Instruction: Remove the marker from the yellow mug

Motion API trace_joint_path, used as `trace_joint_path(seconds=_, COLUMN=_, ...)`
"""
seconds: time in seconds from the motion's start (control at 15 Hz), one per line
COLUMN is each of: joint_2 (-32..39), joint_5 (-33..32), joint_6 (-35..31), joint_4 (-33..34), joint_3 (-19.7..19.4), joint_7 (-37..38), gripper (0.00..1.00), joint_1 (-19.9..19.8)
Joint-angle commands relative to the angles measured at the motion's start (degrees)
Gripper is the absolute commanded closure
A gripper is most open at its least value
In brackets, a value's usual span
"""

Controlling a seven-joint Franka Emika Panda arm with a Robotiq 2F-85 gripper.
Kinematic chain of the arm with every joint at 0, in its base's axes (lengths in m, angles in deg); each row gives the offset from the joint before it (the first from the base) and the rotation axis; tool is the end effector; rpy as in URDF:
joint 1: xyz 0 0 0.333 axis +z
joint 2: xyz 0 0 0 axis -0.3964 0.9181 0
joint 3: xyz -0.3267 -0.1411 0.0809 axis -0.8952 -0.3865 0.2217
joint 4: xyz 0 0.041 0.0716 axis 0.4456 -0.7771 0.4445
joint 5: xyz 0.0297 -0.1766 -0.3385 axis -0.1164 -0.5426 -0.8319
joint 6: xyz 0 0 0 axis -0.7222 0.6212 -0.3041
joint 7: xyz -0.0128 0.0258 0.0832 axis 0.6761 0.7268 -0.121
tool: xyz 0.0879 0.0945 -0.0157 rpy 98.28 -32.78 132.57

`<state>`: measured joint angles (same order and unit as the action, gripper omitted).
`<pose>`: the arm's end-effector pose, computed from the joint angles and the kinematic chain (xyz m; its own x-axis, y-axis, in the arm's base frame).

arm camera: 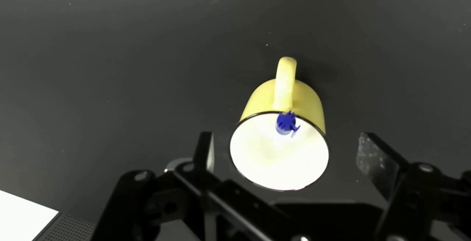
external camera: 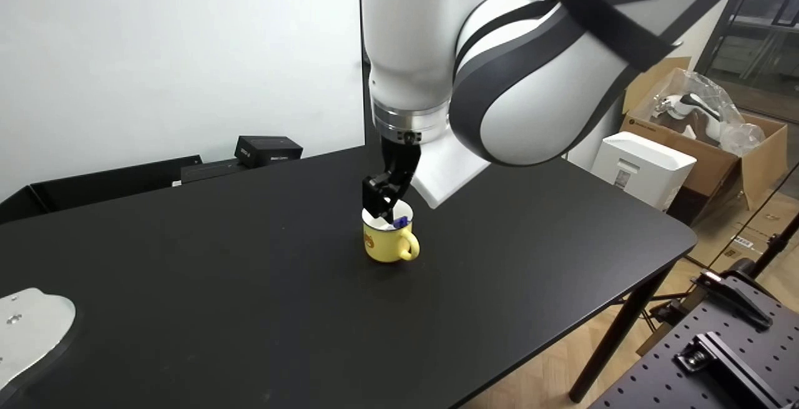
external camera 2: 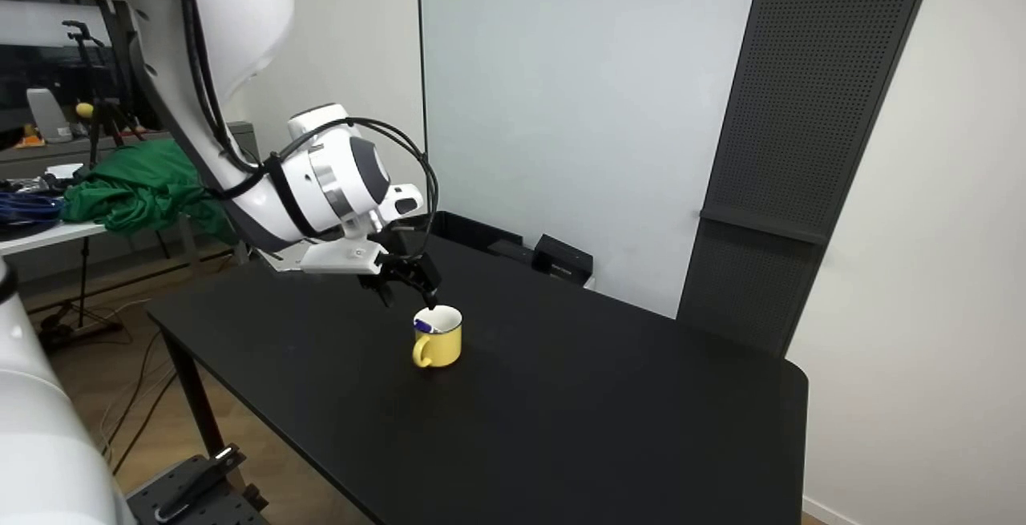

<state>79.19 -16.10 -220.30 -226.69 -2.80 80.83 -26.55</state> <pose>0.4354 0.1792 0.3101 0.9522 0.2044 0.2272 0.1532 -0.9626 0.2236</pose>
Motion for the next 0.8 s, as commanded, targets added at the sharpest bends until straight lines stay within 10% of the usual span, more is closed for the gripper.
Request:
trace_joint_path(seconds=0.0, joint_2=4.7, joint_5=-1.6, joint_6=0.8, joint_4=3.0, joint_3=-0.3, joint_7=2.7, gripper=0.00, joint_1=0.2)
trace_joint_path(seconds=0.2, joint_2=6.8, joint_5=-1.4, joint_6=0.8, joint_4=3.9, joint_3=-0.6, joint_7=2.5, gripper=0.00, joint_1=0.4)
trace_joint_path(seconds=0.27, joint_2=7.4, joint_5=-1.4, joint_6=0.6, joint_4=4.2, joint_3=-0.7, joint_7=2.7, gripper=0.25, joint_1=0.4)
trace_joint_path(seconds=0.73, joint_2=9.6, joint_5=-1.0, joint_6=0.1, joint_4=5.6, joint_3=-1.9, joint_7=2.7, gripper=0.69, joint_1=0.3)
